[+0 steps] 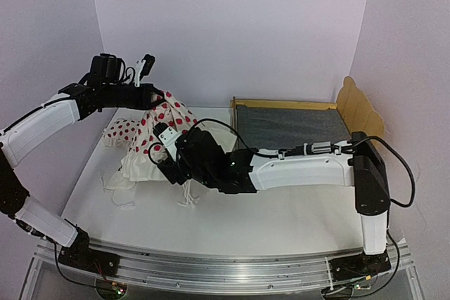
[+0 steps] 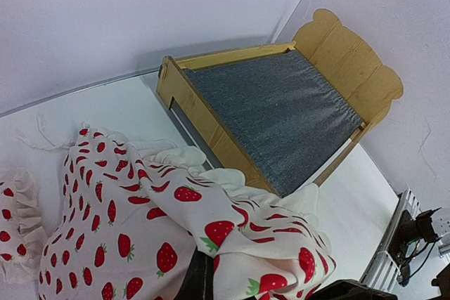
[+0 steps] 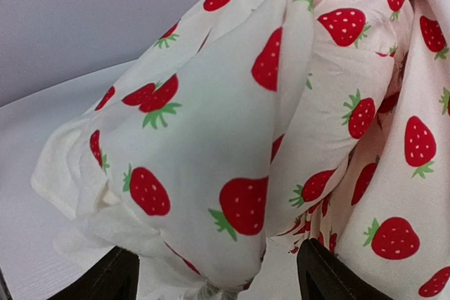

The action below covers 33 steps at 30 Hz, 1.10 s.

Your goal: Set up the pet bed

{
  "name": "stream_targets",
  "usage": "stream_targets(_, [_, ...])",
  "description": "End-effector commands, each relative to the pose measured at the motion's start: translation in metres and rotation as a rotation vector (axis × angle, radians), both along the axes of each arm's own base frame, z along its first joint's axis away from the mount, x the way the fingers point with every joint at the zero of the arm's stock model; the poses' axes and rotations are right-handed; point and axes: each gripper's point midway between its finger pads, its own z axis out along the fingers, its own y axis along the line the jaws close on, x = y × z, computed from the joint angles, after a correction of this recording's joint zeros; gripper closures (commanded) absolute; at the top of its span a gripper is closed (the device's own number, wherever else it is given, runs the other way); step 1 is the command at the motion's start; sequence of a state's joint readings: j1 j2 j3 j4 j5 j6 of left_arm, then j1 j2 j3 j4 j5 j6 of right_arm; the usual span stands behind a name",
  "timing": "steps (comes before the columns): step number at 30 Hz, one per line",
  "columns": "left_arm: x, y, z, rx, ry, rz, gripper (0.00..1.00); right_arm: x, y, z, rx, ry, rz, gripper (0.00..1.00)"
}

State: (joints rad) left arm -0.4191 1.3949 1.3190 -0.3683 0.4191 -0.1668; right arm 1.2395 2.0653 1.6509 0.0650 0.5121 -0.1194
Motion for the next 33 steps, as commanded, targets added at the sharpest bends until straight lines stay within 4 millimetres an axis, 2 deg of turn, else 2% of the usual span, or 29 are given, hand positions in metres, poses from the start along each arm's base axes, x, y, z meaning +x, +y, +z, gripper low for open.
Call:
stream_targets(1, [0.003,-0.005,0.024,-0.064,-0.059,-0.011,1.00,0.017,0.015,0.025,0.095,-0.056,-0.038,0.30])
stream_targets(6, [0.002,-0.004,0.024,-0.066,-0.049,-0.003,1.00,0.014,0.026,0.032,0.147,-0.024,0.042,0.71])
stream_targets(8, [0.001,-0.003,0.022,-0.062,-0.047,0.002,1.00,0.014,0.025,0.037,0.162,-0.012,0.054,0.96])
stream_targets(9, [0.002,-0.002,0.021,-0.056,-0.047,0.007,0.95,0.016,0.021,0.040,0.170,-0.008,0.046,1.00])
stream_targets(12, [0.003,0.005,0.020,-0.015,-0.073,0.017,0.59,0.023,0.005,0.048,0.208,0.028,0.025,1.00])
stream_targets(13, [0.004,0.010,0.021,0.002,-0.094,0.012,0.45,0.025,-0.003,0.057,0.238,0.049,0.021,1.00])
stream_targets(15, [0.001,0.021,0.024,0.041,-0.153,-0.035,0.23,0.024,-0.013,0.059,0.286,0.125,0.039,1.00])
stream_targets(16, [0.002,0.034,0.024,0.070,-0.191,-0.049,0.16,0.024,-0.018,0.062,0.305,0.155,0.045,1.00])
stream_targets(18, [0.003,0.066,0.015,0.132,-0.243,-0.078,0.11,0.019,-0.026,0.066,0.313,0.203,0.074,1.00])
stream_targets(21, [0.000,0.113,-0.034,0.354,-0.276,-0.125,0.10,0.009,-0.033,0.071,0.294,0.244,0.104,1.00])
stream_targets(26, [-0.030,0.169,-0.132,0.633,-0.202,-0.261,0.12,0.002,-0.051,0.079,0.305,0.324,0.118,1.00])
stream_targets(30, [-0.056,0.191,-0.197,0.748,-0.083,-0.405,0.12,0.005,-0.066,0.083,0.323,0.394,0.087,1.00])
stream_targets(33, [-0.079,0.193,-0.231,0.806,-0.073,-0.550,0.08,0.004,-0.072,0.084,0.320,0.410,0.073,1.00])
